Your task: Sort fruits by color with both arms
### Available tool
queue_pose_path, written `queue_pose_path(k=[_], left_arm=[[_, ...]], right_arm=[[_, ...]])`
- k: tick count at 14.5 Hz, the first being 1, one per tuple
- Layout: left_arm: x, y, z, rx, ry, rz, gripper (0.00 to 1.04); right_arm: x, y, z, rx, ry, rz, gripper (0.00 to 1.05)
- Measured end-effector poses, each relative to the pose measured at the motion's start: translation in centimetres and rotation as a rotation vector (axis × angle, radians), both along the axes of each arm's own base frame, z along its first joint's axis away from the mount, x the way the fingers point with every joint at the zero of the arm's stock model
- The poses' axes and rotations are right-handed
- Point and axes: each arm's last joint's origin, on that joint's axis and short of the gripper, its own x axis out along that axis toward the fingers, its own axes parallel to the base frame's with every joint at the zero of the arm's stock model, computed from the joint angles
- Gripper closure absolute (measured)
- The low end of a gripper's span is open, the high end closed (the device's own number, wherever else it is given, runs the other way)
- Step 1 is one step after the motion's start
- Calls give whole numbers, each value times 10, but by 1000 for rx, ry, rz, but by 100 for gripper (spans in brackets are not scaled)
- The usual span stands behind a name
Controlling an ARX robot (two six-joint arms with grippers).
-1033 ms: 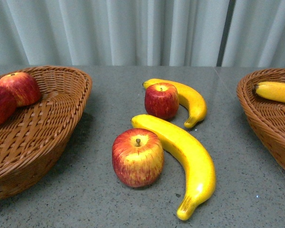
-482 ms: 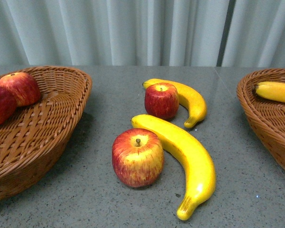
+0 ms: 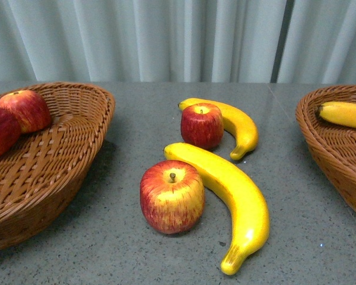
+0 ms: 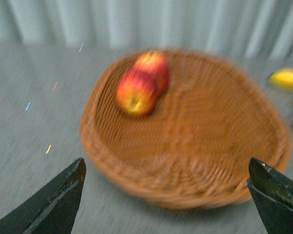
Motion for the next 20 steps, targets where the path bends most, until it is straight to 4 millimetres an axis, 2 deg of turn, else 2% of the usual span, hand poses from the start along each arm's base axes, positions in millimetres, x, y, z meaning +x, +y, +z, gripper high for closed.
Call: queue_pose_path(k=[1, 2, 3, 4, 5, 8, 10, 13, 20], left_arm=[[7, -7, 10, 56, 99, 78, 7], [18, -8, 29, 74, 61, 151, 7], [30, -10, 47, 60, 20, 140, 7], [73, -32, 77, 69, -33, -49, 7], [119, -71, 81, 119, 47, -274, 7], [167, -136, 61, 183, 194, -541, 7], [176, -159, 32, 201, 316, -637, 7], [176, -168, 14, 183, 378, -681, 7], [165, -165, -12, 191, 486, -685, 7]], right_arm=[[0, 0, 0, -1, 0, -2, 7], [0, 0, 0, -1, -2, 0, 7], [0, 0, 0, -1, 0, -2, 7], [0, 0, 0, -1, -2, -2, 7], [0, 0, 0, -1, -2, -2, 7], [0, 0, 0, -1, -1, -2, 7], [0, 0, 0, -1, -1, -2, 7], [0, 0, 0, -1, -1, -2, 7], [0, 0, 0, -1, -1, -2, 7]])
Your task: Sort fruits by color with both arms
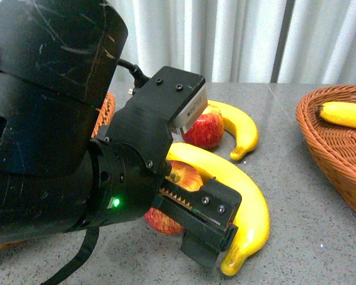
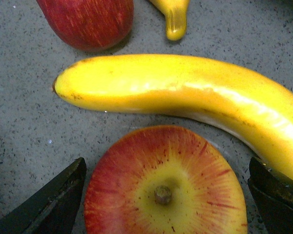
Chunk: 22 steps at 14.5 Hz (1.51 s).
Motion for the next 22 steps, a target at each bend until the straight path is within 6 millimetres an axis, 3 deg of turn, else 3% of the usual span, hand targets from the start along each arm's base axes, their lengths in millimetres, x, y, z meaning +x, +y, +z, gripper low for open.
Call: queue_pose_path(k=[2, 5, 8, 10, 13, 14, 16, 19, 22], left_arm=[[-3, 2, -3, 9, 12, 1, 7], [-5, 4, -3, 10, 9, 4, 29], [-6, 7, 7, -4, -14, 10, 36], [-7, 21, 41, -64, -121, 71, 36], [1, 66, 79, -137, -225, 343, 37], [5, 88, 80, -148, -220, 461, 37], [6, 117, 61, -165, -148, 603, 37], [9, 137, 32, -165, -64, 684, 37], [7, 141, 17, -158, -11, 710, 37]], right_arm=[[0, 0, 0, 0, 0, 0, 7], [0, 0, 0, 0, 0, 0, 7], [0, 0, 0, 0, 0, 0, 7], [0, 0, 0, 0, 0, 0, 7], [0, 0, 0, 0, 0, 0, 7], [0, 0, 0, 0, 0, 0, 7], [0, 0, 0, 0, 0, 0, 7], [0, 0, 0, 0, 0, 0, 7], [0, 0, 0, 0, 0, 0, 7]])
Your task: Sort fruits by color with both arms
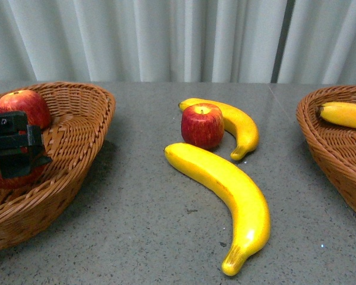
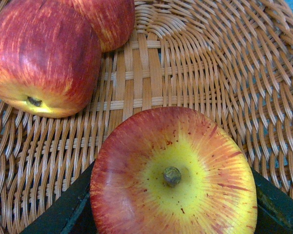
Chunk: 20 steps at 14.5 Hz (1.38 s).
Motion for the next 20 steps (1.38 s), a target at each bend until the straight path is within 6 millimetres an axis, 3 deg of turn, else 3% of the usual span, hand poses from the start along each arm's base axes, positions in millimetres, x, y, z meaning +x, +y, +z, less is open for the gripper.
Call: queue_pose_path(k=[1, 3, 4, 5, 7, 11, 13, 20], left_arm=[[-1, 0, -2, 1, 14, 5, 35], [-12, -11, 7, 11, 10, -31, 6], [-21, -20, 22, 14, -36, -61, 7], [-27, -37, 49, 25, -124, -121, 7], [-13, -61, 77, 49, -221, -200, 7], [60, -89, 52, 118, -141, -362, 7], [116, -141, 25, 135, -137, -642, 7], [134, -153, 12, 136, -130, -710, 7]], right_arm=[[0, 0, 0, 0, 0, 0, 7], [0, 0, 0, 0, 0, 0, 7], [0, 0, 0, 0, 0, 0, 7], [0, 0, 0, 0, 0, 0, 7], [0, 0, 0, 0, 0, 0, 7], [0, 0, 0, 0, 0, 0, 7], [0, 0, 0, 0, 0, 0, 7], [0, 0, 0, 0, 0, 0, 7]])
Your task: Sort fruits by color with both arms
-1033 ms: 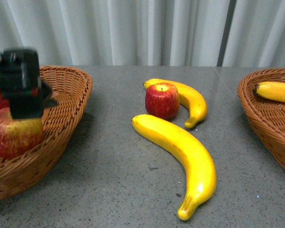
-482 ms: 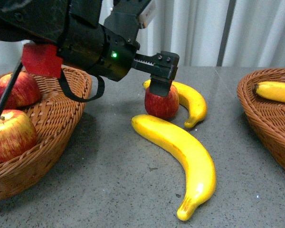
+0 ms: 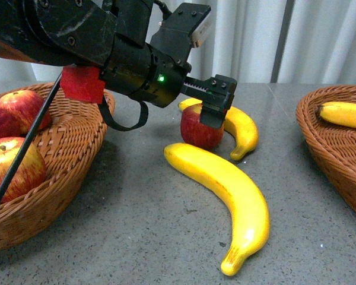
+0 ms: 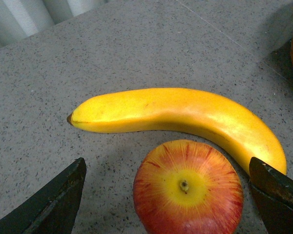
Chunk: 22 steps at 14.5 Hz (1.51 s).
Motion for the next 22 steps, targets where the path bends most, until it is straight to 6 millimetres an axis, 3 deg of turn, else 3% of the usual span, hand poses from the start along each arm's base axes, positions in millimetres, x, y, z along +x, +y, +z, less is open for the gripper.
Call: queue_pose_path(k=[8, 11, 13, 14, 15, 16, 17, 18, 20, 22], left_arm=[[13, -3, -27, 24, 61, -56, 7], [14, -3, -26, 25, 56, -61, 34], [15, 2, -20, 13, 29, -35, 39], [-2, 31, 40, -57, -110, 130, 39], [-33, 86, 68, -82, -104, 478, 39], [-39, 118, 44, -85, -11, 627, 39], [-42, 121, 37, -83, 22, 644, 39], [-44, 123, 32, -81, 46, 647, 32], [-46, 123, 33, -91, 49, 640, 5], [-57, 116, 51, -111, -56, 619, 7]], right_arm=[[0, 0, 0, 0, 0, 0, 7], [0, 0, 0, 0, 0, 0, 7], [0, 0, 0, 0, 0, 0, 7], [0, 0, 0, 0, 0, 0, 7], [0, 0, 0, 0, 0, 0, 7], [0, 0, 0, 0, 0, 0, 7], [0, 0, 0, 0, 0, 0, 7], [0, 0, 0, 0, 0, 0, 7], [0, 0, 0, 0, 0, 0, 7], [0, 0, 0, 0, 0, 0, 7]])
